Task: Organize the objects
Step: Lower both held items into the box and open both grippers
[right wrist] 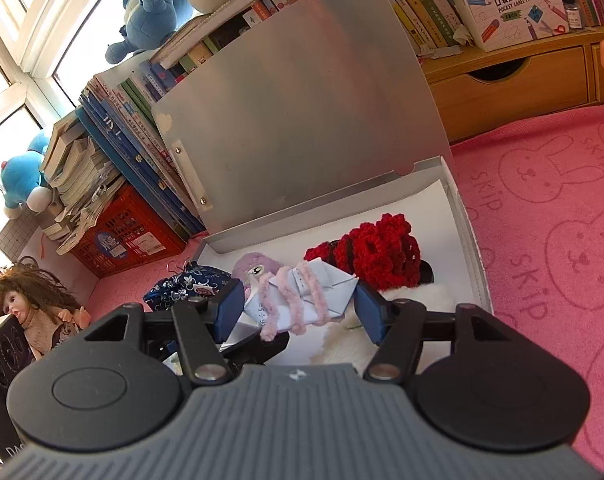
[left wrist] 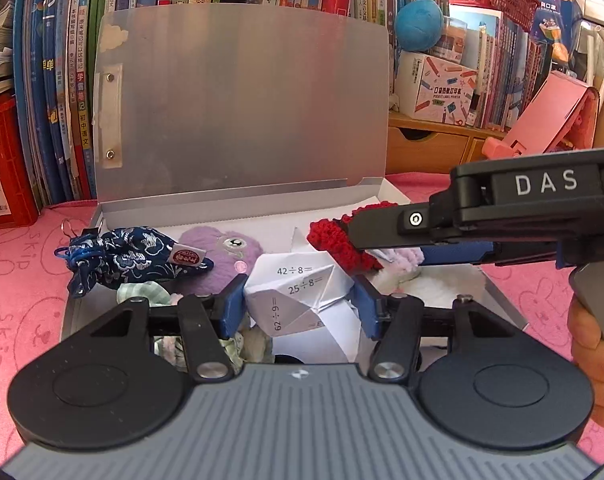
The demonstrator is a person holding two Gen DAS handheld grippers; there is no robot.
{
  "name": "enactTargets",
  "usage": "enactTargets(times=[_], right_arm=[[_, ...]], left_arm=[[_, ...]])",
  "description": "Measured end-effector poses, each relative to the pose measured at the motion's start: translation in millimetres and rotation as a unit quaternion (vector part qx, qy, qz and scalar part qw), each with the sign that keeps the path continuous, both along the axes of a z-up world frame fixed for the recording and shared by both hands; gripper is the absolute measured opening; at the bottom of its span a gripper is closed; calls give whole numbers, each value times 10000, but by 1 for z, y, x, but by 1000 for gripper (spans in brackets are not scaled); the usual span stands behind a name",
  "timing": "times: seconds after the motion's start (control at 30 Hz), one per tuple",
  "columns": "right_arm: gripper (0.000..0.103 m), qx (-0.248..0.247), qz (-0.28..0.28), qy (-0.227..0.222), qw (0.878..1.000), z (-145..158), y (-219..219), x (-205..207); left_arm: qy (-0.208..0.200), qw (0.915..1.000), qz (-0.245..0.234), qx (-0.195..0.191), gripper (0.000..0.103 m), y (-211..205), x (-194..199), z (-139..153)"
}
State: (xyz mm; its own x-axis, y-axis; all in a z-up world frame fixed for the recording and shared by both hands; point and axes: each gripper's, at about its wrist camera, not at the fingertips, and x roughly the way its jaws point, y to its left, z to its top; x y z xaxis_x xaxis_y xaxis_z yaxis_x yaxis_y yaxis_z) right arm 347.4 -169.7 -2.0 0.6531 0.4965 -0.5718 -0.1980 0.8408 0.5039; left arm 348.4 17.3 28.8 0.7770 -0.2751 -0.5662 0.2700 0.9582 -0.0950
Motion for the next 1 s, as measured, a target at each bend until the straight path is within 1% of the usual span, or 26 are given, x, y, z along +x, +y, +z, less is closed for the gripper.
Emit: enactTargets(times=[0.1,0.23,0.37,0.47,0.6,0.83,0.97,1.0], right_arm=[[65,-214,-27,7,9998,-4,6,8],[65,-483,-219,-31,9986,-8,6,15],[65,-772,-537,-128,9955,-12,2,17],[65,-965,-625,-126,9933,-17,0,19],[66,-991,-631,-131,9930,-21,0,17],[66,-946,-636,-78,9935,-22,-1,16],[74,-800,-675,-99,9945,-19,-3,15],[74,-783,-678,-111,9946,-18,-4,14]], left_arm=[[26,9997,180,134,61,1,10,-4],[-24,9980,437,454,61,2,21,-10],[-36,9963,608,598,61,2,29,-13],[-56,9954,675,675,61,1,31,-15],[-105,9948,668,759,61,2,28,-16],[-82,9946,727,731,62,2,25,-14],[-80,9947,732,721,63,2,22,-13],[-77,9947,734,718,64,2,21,-12]])
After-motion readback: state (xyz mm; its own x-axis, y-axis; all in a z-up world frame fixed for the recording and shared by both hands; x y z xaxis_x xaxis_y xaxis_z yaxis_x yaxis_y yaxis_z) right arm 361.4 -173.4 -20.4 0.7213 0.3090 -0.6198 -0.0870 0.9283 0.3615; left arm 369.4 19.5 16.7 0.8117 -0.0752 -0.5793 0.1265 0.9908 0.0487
